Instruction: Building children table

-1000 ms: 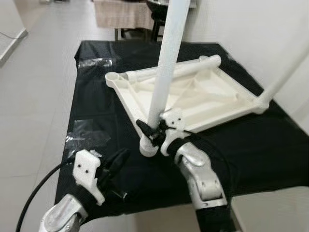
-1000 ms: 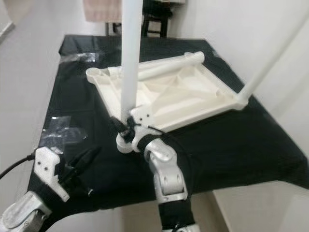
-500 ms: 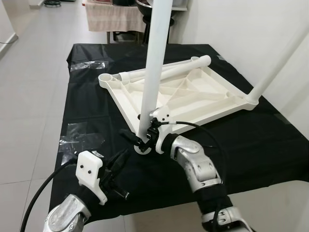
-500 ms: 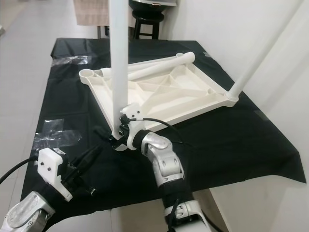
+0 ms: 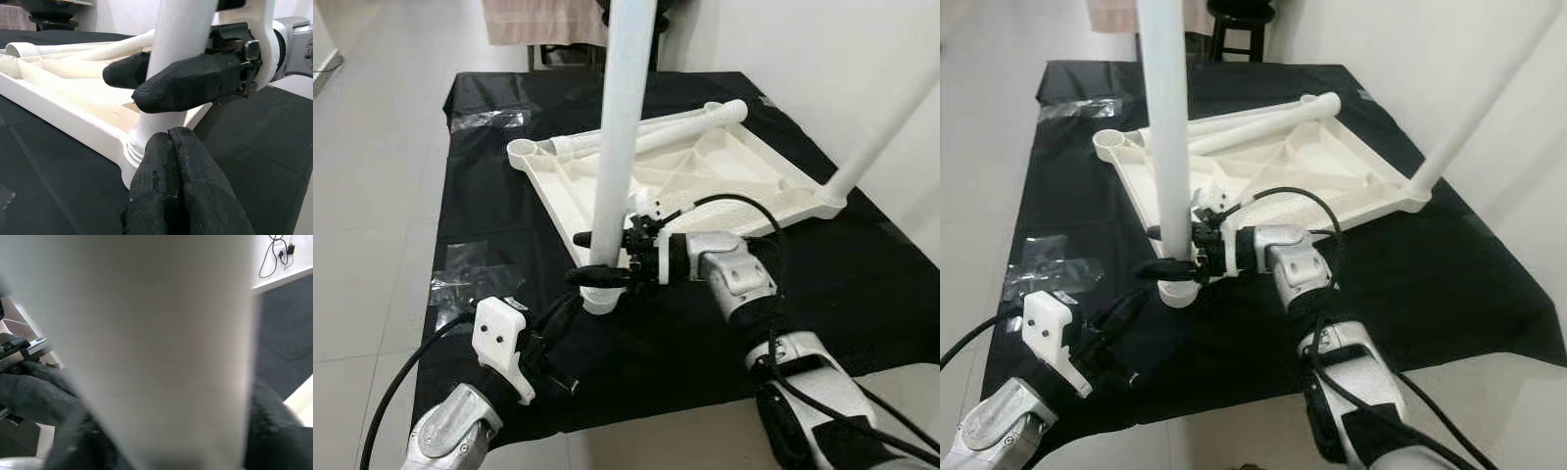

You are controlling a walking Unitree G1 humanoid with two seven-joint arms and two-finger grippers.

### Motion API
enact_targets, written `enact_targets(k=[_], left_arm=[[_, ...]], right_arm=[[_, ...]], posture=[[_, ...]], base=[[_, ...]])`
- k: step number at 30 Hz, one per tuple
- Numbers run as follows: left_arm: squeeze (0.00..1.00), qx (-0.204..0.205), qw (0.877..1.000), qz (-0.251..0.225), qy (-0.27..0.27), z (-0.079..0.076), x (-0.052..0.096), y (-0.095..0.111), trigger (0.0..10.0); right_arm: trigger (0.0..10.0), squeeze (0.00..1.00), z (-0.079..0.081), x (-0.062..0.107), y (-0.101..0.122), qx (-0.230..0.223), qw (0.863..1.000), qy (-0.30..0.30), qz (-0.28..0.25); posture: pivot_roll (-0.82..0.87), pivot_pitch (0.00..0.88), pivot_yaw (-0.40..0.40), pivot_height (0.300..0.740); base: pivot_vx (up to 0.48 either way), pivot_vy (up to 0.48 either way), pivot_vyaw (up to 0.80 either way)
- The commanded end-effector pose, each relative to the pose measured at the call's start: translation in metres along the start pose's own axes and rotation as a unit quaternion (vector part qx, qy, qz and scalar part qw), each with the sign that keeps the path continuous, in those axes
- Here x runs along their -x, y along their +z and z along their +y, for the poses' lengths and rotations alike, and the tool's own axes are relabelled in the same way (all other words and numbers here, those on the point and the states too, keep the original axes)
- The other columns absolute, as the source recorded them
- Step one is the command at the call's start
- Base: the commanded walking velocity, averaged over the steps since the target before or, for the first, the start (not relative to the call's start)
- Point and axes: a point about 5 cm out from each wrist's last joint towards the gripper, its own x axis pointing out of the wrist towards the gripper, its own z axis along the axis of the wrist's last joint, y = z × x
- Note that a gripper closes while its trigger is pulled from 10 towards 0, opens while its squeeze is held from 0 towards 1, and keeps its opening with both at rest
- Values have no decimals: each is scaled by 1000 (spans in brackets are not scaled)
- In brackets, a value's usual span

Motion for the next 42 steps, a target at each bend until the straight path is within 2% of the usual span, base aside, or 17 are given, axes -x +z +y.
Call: enact_targets(k=[1, 7, 12, 13, 15, 18, 20, 25, 26, 27, 30, 31, 33, 36, 40, 41, 42], left_arm=[[0, 3, 1000, 5, 2, -2, 1, -3, 10000], [0, 4, 1000, 4, 2, -2, 1, -3, 10000], [0, 5, 1000, 3, 1, -4, 2, -1, 10000], [0, 5, 1000, 2, 0, -4, 2, -1, 10000], [0, 4, 1000, 2, 1, -3, 3, -1, 10000], [0, 4, 1000, 2, 1, -3, 3, -1, 10000], [0, 6, 1000, 3, 0, -1, 3, -1, 10000], [0, 6, 1000, 5, -3, 0, 2, -2, 10000], [0, 6, 1000, 4, -2, 0, 2, -2, 10000], [0, 6, 1000, 4, 0, 0, 2, -2, 10000], [0, 5, 1000, 4, 2, 0, 3, -2, 10000], [0, 5, 1000, 4, 2, 0, 3, -2, 10000], [0, 5, 1000, 4, 1, 0, 3, -2, 10000], [0, 6, 1000, 4, 0, 0, 2, -2, 10000], [0, 6, 1000, 4, 0, 0, 2, -2, 10000], [0, 6, 1000, 4, 0, 0, 2, -2, 10000], [0, 6, 1000, 4, 0, 0, 2, -2, 10000]], right_arm=[[0, 0, 0, 2, -13, -21, 1000, -7, 10], [0, 0, -3, 9, -12, -7, 999, -40, -7], [0, 0, 0, 16, -24, -15, 987, -161, -19], [0, 0, 2, 17, -30, -22, 980, -196, -16], [0, 0, 2, 10, -43, -62, 929, -362, -31], [0, 0, 2, 10, -43, -62, 929, -362, -31], [0, 0, 20, -13, -52, -83, 904, -417, -49], [0, 0, 23, -29, -49, -63, 917, -391, -45], [2980, 0, 20, -27, -45, -59, 917, -393, -40], [10000, 0, 17, -25, -41, -57, 918, -391, -43], [10000, 0, 13, -22, -32, -55, 928, -365, -59], [10000, 1000, 12, -21, -28, -54, 932, -351, -66], [10000, 1000, 18, -25, -15, -38, 964, -253, -80], [10000, 1000, 20, -21, -6, -14, 981, -175, -88], [10000, 980, 17, -17, -6, 5, 987, -145, -72], [10000, 0, 13, -12, -6, 16, 992, -113, -54], [10000, 0, 11, -7, -6, 18, 996, -73, -36]], posture=[[134, 85, -134, 740], [131, 89, -135, 740], [119, 101, -143, 740], [119, 101, -143, 740], [109, 104, -140, 740], [109, 104, -140, 740], [109, 93, -121, 740], [113, 90, -128, 740], [114, 89, -129, 740], [116, 91, -130, 740], [120, 89, -131, 740], [120, 89, -131, 740], [120, 89, -130, 740], [120, 85, -128, 740], [129, 84, -133, 740], [129, 84, -133, 740], [135, 83, -137, 740]], base=[[0, 0, 0], [0, 0, 0], [0, 0, 0], [0, 0, 0], [0, 0, 0], [0, 0, 0], [0, 0, 0], [0, 0, 0], [0, 0, 0], [0, 0, 0], [0, 0, 0], [0, 0, 0], [0, 0, 0], [0, 0, 0], [0, 0, 0], [0, 0, 0], [0, 0, 0]])
